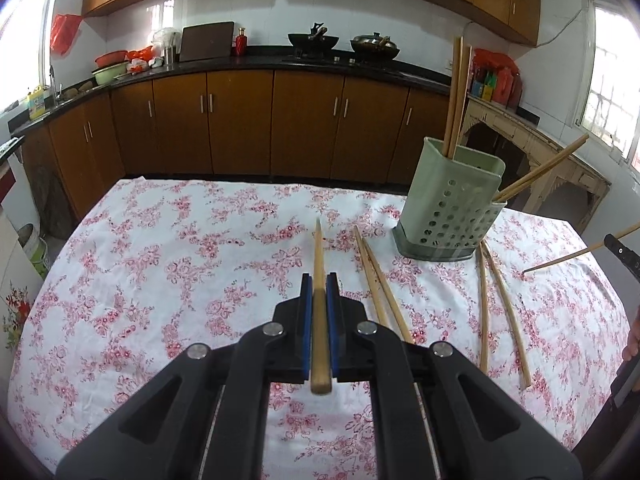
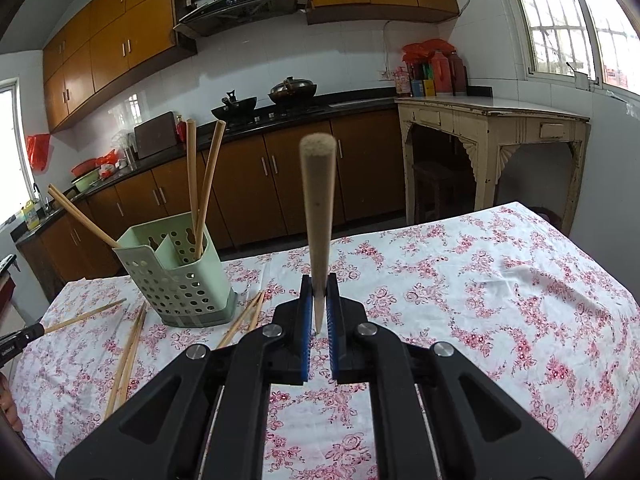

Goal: Organize utensils
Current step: 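Lift both held chopsticks upright off the table toward the green holder, then lower both held chopsticks into the green holder side by side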

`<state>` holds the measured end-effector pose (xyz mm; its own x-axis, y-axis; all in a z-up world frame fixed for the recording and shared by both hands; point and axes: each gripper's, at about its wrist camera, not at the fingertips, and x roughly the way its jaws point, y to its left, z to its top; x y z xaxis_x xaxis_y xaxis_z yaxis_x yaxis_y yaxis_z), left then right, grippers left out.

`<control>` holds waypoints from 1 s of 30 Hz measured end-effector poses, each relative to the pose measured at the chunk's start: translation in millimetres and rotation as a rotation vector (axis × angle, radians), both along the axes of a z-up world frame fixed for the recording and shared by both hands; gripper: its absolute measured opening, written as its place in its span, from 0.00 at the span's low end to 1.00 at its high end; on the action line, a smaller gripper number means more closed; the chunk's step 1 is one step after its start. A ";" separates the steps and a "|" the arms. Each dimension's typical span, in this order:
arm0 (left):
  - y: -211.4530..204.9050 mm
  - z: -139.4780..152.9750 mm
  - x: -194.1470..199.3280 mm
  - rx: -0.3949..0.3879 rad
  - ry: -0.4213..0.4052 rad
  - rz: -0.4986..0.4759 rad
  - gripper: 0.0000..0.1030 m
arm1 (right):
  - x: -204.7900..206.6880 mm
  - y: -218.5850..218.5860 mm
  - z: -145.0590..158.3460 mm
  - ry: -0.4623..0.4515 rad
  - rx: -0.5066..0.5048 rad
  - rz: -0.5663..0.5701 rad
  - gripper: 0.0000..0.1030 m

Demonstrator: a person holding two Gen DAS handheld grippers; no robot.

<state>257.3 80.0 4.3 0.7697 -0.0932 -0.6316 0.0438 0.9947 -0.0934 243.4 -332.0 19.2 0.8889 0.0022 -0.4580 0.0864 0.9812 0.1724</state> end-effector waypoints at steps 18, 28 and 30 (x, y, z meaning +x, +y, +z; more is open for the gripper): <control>-5.1 41.2 -4.1 -0.001 -0.110 0.000 0.08 | -3.4 2.9 14.8 -0.043 0.030 0.013 0.07; -16.7 64.1 -7.2 0.017 -0.123 -0.032 0.08 | -6.8 1.2 23.0 -0.034 0.033 0.036 0.07; -18.5 66.0 -7.9 0.008 -0.115 -0.047 0.08 | -7.4 1.1 24.7 -0.030 0.041 0.050 0.07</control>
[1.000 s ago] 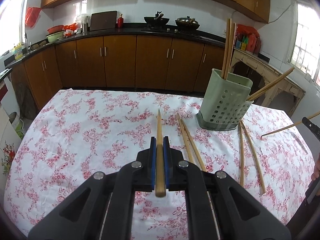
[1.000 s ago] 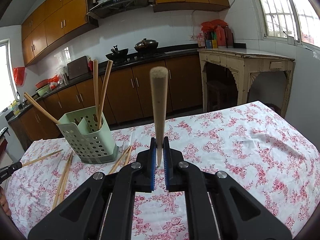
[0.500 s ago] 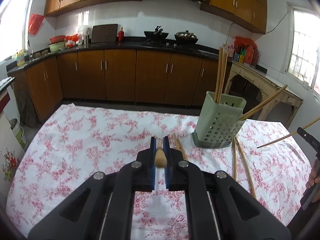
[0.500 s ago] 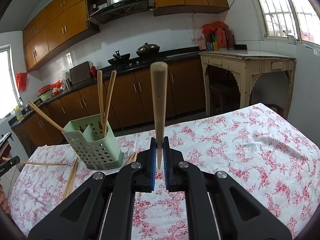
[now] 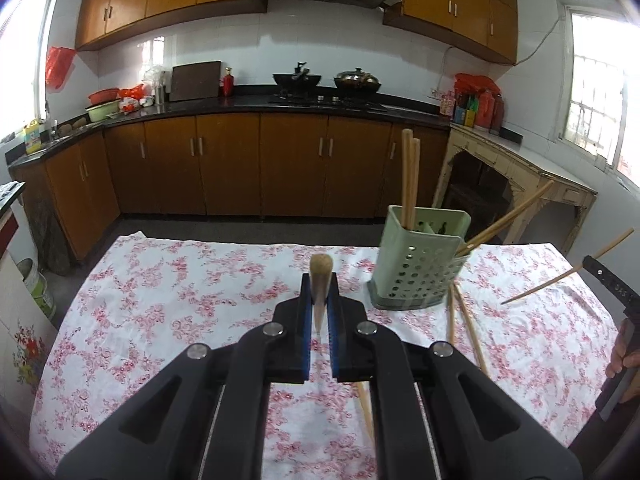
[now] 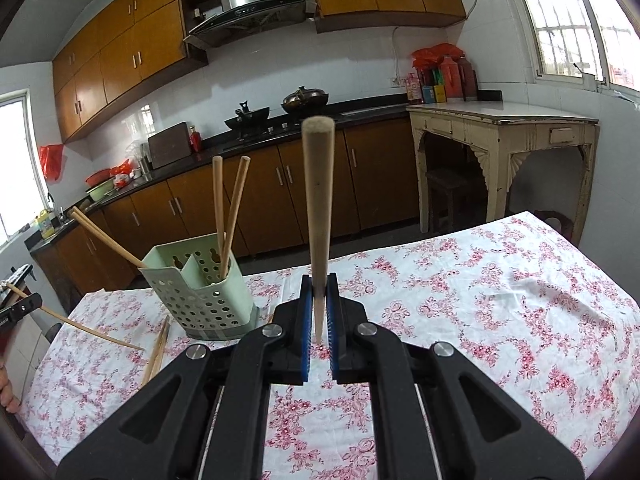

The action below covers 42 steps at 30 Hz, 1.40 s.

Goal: Organize utensils
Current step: 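Lower both held chopsticks into the green holder side by side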

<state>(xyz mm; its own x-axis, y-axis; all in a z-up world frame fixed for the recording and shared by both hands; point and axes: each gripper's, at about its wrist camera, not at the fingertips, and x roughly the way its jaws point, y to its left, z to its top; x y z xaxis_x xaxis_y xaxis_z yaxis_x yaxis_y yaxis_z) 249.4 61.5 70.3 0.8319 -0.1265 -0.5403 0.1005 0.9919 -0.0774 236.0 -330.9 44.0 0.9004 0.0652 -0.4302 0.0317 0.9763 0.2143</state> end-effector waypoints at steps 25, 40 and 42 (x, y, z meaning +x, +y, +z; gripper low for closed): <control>-84.4 142.9 30.3 -0.075 -0.168 -0.156 0.07 | 50.2 64.1 119.9 -0.088 0.026 0.258 0.07; -101.0 95.5 108.5 -0.046 -0.024 -0.117 0.08 | 117.5 83.7 69.9 0.143 0.034 0.260 0.07; -100.3 91.9 111.9 -0.049 -0.015 -0.116 0.08 | 119.8 86.7 67.3 0.157 0.033 0.264 0.07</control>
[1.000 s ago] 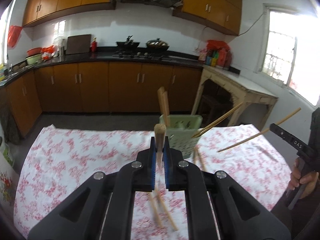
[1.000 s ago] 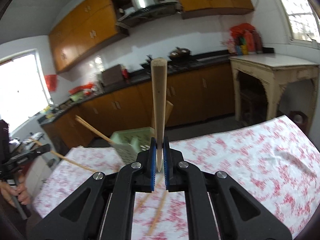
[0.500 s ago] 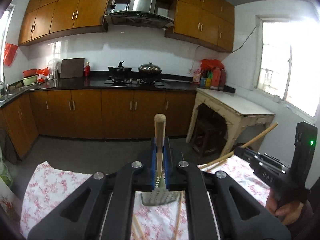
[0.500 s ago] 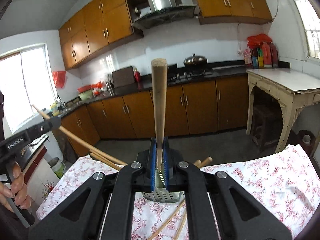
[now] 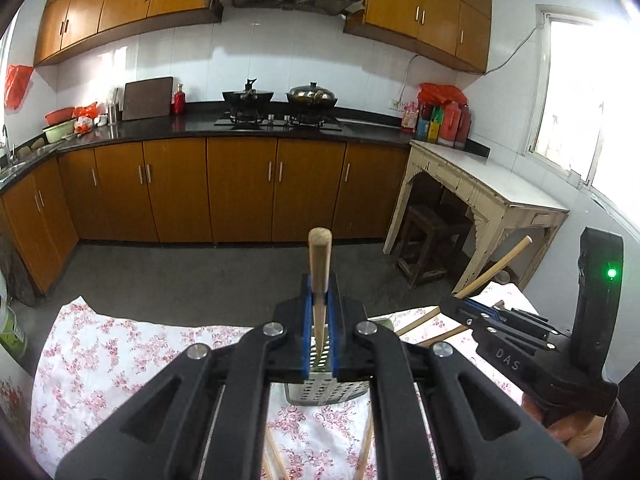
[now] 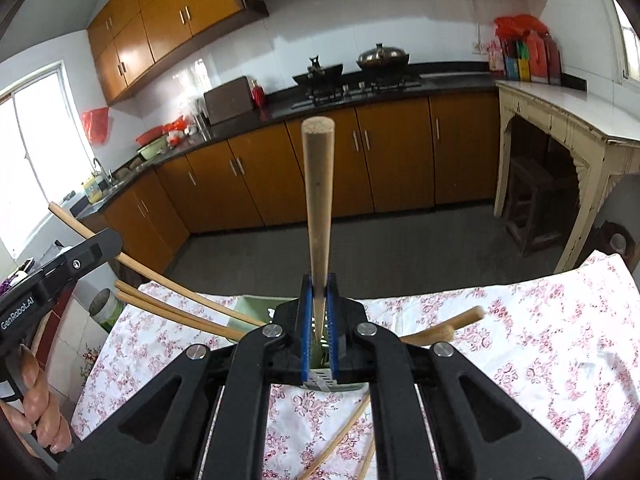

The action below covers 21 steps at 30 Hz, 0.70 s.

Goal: Organize utensils
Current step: 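Lower both held chopsticks into the green holder side by side, then open the left gripper over the holder while the right gripper releases its chopstick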

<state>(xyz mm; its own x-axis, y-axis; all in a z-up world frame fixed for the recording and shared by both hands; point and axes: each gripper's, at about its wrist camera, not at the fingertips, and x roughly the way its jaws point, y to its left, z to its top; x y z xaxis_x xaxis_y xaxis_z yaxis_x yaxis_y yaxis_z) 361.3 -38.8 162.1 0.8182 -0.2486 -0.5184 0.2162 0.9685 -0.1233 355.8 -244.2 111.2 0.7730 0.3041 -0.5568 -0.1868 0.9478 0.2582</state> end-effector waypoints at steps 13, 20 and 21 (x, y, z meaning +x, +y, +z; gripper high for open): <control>5.6 -9.7 6.5 -0.012 0.001 0.014 0.28 | 15.5 -1.1 -2.6 0.053 0.018 -0.033 0.11; 13.4 -1.2 -4.4 -0.020 -0.025 0.032 0.32 | 4.9 -7.7 11.3 -0.009 0.011 -0.084 0.33; 14.3 0.1 -7.1 -0.017 -0.029 0.036 0.33 | 4.2 -8.7 12.8 -0.016 0.009 -0.088 0.33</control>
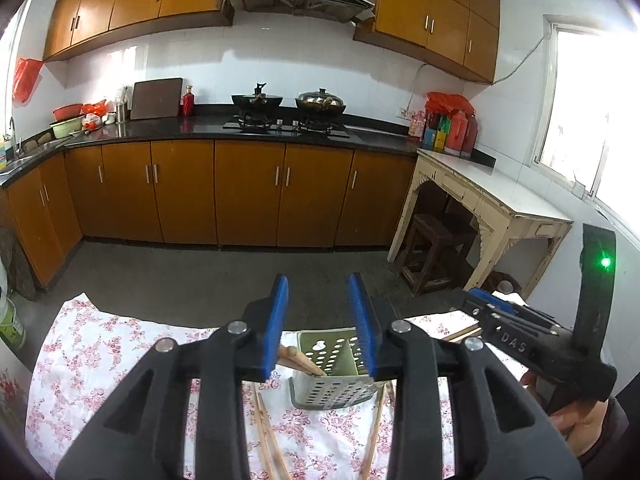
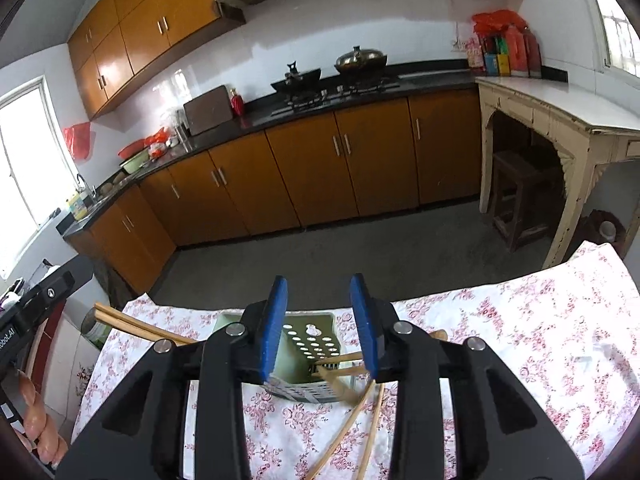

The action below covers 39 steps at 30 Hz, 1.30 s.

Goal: Organize utensils
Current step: 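Open the left gripper over the holder while the right gripper releases its chopstick, then move both open grippers back down toward the loose chopsticks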

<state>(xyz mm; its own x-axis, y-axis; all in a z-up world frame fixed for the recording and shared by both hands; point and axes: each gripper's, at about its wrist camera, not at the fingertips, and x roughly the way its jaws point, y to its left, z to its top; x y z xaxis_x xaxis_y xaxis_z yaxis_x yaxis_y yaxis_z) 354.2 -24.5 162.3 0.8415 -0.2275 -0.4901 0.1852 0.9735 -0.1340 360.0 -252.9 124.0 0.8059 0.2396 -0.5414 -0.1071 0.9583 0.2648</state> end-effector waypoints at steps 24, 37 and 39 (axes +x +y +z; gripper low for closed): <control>94.1 -52.0 -117.7 0.041 0.019 0.159 0.77 | -107.8 -78.9 -65.0 0.005 -0.083 -0.186 0.47; 86.7 -181.8 -89.6 0.044 0.239 0.175 0.93 | -77.2 -1.5 -192.5 0.245 -0.074 0.018 0.40; 82.5 -193.0 -89.0 0.047 0.254 0.174 0.96 | -77.0 5.4 -202.7 0.257 -0.083 0.023 0.39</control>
